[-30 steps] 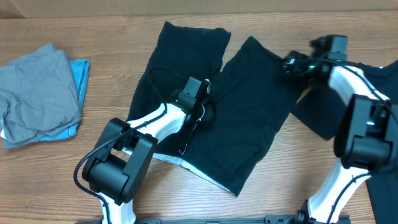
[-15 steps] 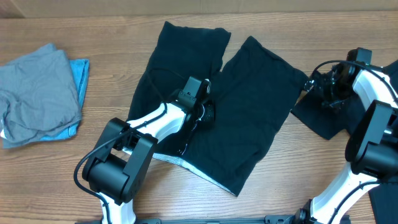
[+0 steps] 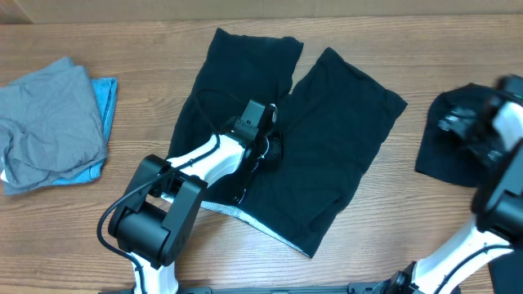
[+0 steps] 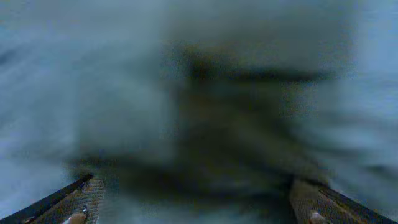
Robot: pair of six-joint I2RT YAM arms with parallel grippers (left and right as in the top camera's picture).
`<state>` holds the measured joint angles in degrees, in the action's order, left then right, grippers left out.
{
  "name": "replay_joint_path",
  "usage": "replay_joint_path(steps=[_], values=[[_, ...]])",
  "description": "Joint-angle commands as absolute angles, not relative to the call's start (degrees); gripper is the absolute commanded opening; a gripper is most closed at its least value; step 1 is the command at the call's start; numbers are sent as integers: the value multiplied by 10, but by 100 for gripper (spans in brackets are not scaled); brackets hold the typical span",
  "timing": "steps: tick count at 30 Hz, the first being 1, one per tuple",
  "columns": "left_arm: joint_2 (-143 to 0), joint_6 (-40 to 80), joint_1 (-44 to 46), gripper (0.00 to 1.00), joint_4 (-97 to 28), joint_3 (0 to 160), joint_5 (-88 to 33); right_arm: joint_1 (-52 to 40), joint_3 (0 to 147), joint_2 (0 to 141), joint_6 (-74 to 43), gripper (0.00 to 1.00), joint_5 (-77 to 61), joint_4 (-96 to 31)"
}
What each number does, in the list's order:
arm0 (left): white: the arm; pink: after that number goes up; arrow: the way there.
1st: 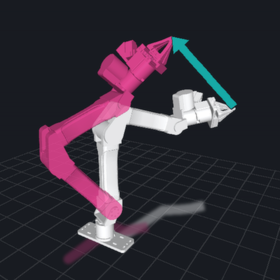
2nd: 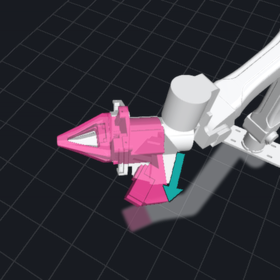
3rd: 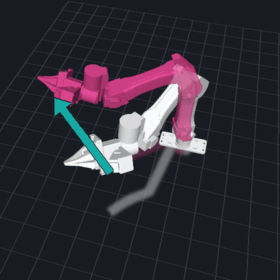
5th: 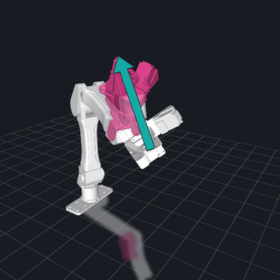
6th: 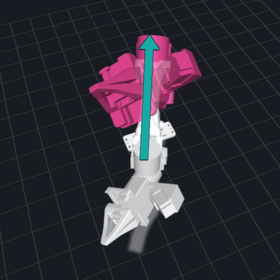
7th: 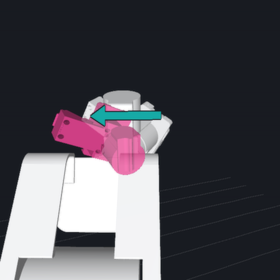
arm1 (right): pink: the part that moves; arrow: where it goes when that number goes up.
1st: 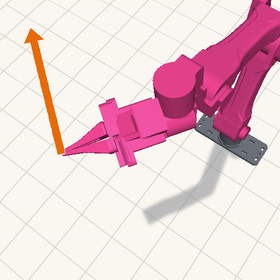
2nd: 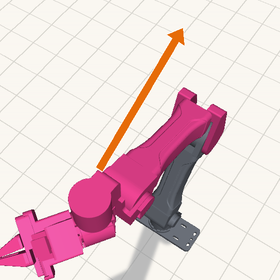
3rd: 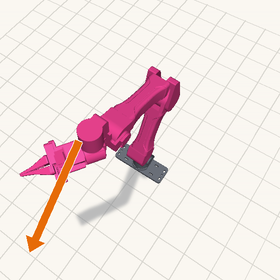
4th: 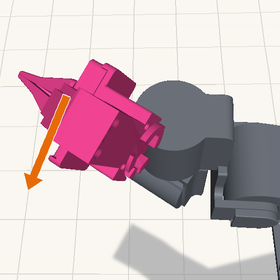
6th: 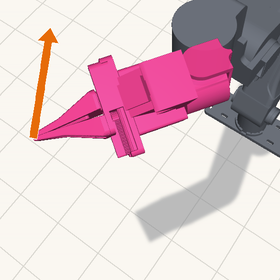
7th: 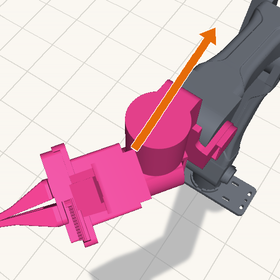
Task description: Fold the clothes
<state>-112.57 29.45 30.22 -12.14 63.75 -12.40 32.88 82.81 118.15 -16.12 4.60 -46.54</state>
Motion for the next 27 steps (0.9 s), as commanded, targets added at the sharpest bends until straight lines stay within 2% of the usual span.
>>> replay_joint_path(steps=[1,5,7,9,11,13,16,18,21,24,25,27], values=[[-1166,283,302,15,-131,616,-111,422,829,1167,-179,99,43,-459],[-1166,283,302,19,-119,617,-121,475,845,1167,-154,98,-93,-451],[-1166,283,302,21,-117,617,-122,481,858,1167,-136,93,-129,-457],[-1166,282,302,22,-117,619,-132,481,879,1161,-135,93,-138,-467],[-1165,271,302,31,-117,623,-150,473,900,1144,-135,93,-152,-469],[-1165,259,302,49,-117,628,-166,464,918,1122,-135,93,-182,-469],[-1164,259,302,68,-117,641,-184,443,938,1082,-135,95,-254,-469],[-1159,259,300,73,-123,664,-214,426,938,1064,-135,97,-295,-471],[-1134,260,296,75,-143,703,-271,396,938,1059,-135,99,-328,-485],[-1094,260,296,74,-172,742,-285,346,937,1059,-99,99,-333,-522],[-1068,259,296,62,-193,754,-279,308,937,1059,-70,99,-336,-543],[-1040,260,296,19,-230,759,-258,251,937,1059,-28,97,-335,-566]])
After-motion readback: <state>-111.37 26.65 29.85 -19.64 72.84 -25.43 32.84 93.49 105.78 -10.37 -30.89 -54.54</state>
